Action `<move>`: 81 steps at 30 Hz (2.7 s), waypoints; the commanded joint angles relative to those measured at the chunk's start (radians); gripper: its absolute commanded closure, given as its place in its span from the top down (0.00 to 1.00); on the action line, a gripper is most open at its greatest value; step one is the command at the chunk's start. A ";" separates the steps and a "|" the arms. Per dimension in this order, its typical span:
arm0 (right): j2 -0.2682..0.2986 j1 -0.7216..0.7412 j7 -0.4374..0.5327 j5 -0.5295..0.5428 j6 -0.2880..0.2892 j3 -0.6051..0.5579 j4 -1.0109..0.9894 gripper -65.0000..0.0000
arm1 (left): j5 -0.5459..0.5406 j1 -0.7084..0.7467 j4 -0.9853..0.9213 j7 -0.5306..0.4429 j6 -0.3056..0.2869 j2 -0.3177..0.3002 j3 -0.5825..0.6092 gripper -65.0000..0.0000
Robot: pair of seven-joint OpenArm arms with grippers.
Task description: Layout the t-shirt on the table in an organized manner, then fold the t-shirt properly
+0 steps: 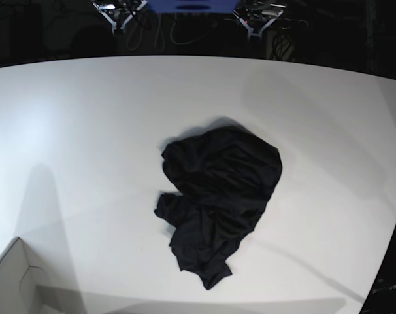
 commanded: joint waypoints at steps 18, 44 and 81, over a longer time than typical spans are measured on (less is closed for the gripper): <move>0.017 -0.019 -0.001 0.003 0.005 0.000 0.015 0.00 | -0.003 0.002 0.002 -0.017 0.006 0.004 -0.001 0.00; 0.173 -0.715 -0.001 0.004 0.007 0.009 1.194 0.00 | -0.202 0.680 1.122 0.043 0.001 -0.199 0.007 0.00; -0.013 -0.019 -0.460 -0.001 0.005 -0.454 1.706 0.44 | -0.662 0.774 1.861 0.376 -0.001 -0.226 -0.312 0.47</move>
